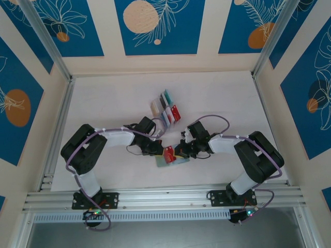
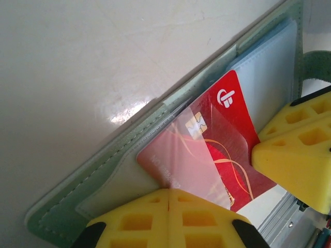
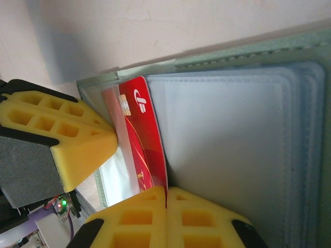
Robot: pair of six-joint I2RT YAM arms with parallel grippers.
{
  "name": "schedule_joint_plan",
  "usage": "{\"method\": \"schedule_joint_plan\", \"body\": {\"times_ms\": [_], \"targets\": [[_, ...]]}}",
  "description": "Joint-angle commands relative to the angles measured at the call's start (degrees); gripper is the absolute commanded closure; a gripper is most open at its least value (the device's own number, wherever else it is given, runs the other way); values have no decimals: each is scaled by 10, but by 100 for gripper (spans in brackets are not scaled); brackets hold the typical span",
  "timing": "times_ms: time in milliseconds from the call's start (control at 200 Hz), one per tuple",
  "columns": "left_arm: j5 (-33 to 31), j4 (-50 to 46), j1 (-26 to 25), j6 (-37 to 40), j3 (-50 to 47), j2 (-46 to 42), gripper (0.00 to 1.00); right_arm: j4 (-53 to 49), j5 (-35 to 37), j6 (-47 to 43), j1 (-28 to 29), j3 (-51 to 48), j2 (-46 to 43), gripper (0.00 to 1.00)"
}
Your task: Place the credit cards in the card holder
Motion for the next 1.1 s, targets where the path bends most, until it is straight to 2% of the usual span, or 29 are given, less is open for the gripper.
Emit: {"method": "schedule_joint_plan", "body": {"times_ms": [0, 150, 410, 1095], "targets": [[14, -9, 0, -23, -23, -13, 98, 15, 28, 11, 8, -8, 16, 100], [29, 0, 14, -35, -31, -50, 97, 0, 34, 1, 7, -5, 16, 100], [4, -28, 21, -21, -66, -97, 100, -4, 36, -4, 9, -5, 17, 100], [-16, 16, 5, -23, -94, -33, 100, 6, 31, 6, 44, 16, 31, 98]]}}
